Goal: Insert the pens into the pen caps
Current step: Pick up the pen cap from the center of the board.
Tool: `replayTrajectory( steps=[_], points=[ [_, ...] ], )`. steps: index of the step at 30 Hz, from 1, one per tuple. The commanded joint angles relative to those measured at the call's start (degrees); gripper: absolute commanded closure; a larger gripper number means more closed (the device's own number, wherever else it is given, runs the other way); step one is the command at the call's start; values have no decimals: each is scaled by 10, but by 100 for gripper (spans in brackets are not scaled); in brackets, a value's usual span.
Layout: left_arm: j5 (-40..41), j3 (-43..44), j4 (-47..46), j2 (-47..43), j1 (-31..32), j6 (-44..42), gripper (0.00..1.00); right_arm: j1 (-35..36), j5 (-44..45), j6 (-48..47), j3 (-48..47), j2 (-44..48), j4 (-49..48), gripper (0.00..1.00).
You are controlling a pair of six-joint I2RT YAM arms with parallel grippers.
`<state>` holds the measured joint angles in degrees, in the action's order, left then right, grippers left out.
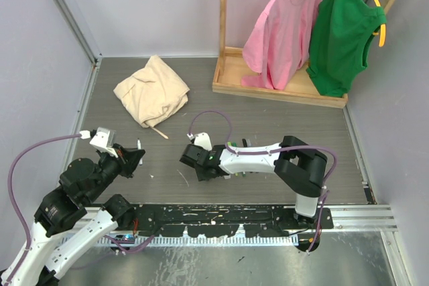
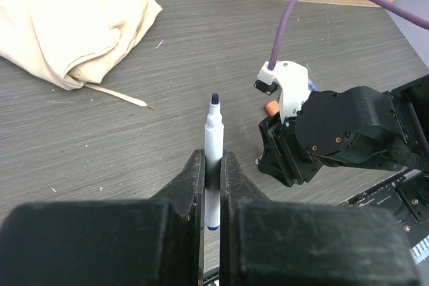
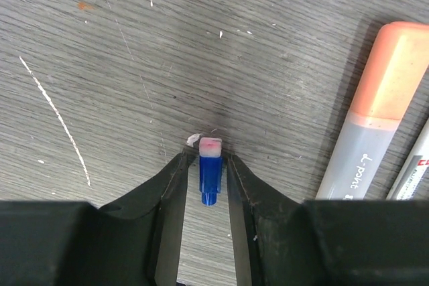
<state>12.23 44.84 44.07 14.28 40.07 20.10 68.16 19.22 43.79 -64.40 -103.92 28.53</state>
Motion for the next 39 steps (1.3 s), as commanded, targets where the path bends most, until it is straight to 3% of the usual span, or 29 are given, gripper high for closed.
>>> replayTrajectory(
  steps=[1,7,14,17,26,33,39],
  points=[
    [6,5,-16,3,2,-5,100,0,1,-9,-19,-9,22,64],
    [7,5,-17,3,2,-5,100,0,0,-17,-27,-19,23,73],
    [10,3,-19,8,1,-3,100,0,29,-38,-38,7,21,97],
    [10,-1,-26,10,2,3,100,-1,41,-57,-29,45,-3,100],
    [-19,-16,-76,34,1,28,100,-25,-7,-142,91,238,-221,100],
    [-90,-12,-135,91,2,27,100,-48,-10,-143,142,330,-353,100],
    [-163,-20,-201,137,1,28,100,-51,11,-130,223,398,-544,100]
  ],
)
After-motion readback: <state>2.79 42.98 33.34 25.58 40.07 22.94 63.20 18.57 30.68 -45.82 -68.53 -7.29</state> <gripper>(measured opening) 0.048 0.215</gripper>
